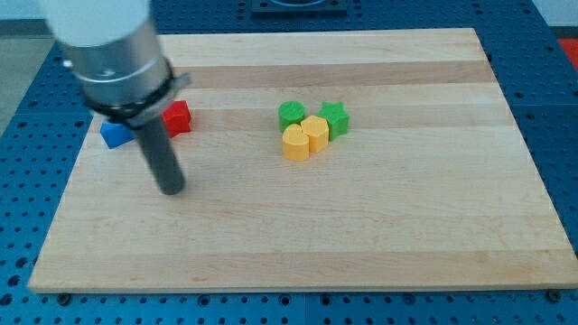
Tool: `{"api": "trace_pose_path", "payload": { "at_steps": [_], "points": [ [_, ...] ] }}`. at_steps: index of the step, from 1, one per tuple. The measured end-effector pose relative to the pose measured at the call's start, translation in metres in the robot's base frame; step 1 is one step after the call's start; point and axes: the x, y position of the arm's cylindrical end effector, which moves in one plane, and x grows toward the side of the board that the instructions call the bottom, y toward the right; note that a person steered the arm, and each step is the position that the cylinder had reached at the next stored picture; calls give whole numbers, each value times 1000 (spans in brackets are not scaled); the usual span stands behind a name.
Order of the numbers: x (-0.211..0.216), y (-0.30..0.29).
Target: Move the blue triangle and the blue cube slightly up
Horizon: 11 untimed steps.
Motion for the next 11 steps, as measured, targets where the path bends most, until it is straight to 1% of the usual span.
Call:
{"api": "trace_pose_path", "payload": {
  "at_steps": [1, 2, 3, 5, 7, 9, 11],
  "points": [
    [-3, -54],
    [-29, -74],
    [-59, -82],
    [-87, -89],
    [-89, -88],
    [-103, -58],
    [-141, -63]
  ]
}}
